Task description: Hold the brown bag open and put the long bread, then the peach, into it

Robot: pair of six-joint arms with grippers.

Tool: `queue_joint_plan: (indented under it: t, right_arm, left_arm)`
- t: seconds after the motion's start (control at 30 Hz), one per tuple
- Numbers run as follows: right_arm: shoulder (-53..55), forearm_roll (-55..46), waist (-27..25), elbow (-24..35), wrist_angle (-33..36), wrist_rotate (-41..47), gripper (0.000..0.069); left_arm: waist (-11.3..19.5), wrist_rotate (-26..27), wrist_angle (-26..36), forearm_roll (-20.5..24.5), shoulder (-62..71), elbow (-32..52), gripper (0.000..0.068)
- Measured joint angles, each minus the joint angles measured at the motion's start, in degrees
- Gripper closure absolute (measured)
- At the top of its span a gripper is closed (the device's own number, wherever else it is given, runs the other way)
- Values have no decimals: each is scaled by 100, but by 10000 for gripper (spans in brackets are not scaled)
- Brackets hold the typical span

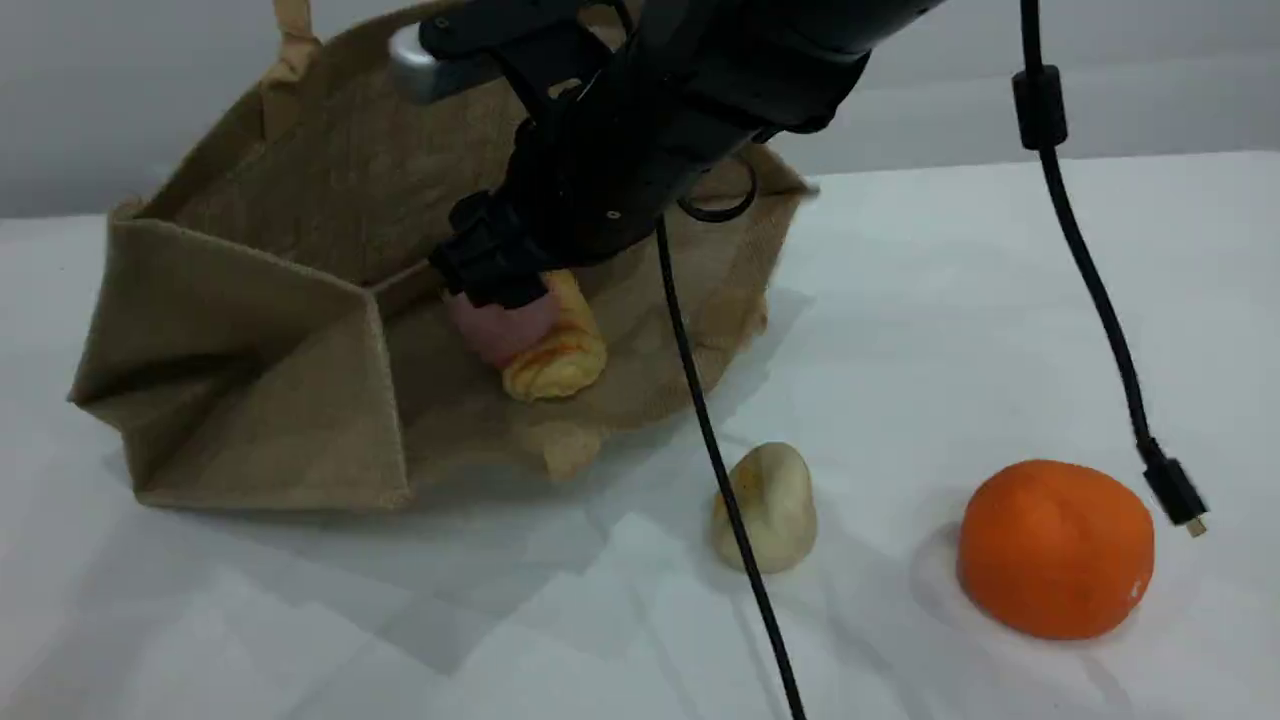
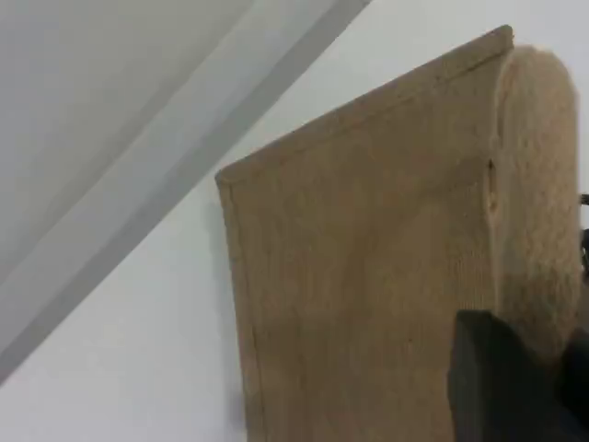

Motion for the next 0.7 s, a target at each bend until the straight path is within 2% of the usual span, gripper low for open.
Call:
queue_joint_plan:
  t: [0.13, 0.4, 0.57, 0.7]
  right_arm:
    - [-196, -14, -80, 0, 352, -10, 155]
    - [-982, -322, -488, 0, 996, -12, 146]
    - [-1402, -627, -999, 0, 1492, 29, 145]
    - [-1733, -622, -1551, 0, 1612, 29, 145]
  left_arm:
    - [0, 0, 0, 0, 0, 0, 589]
    - [0, 0, 0, 0, 0, 0, 589]
    - [0, 0, 0, 0, 0, 0, 589]
    - [0, 0, 0, 0, 0, 0, 589]
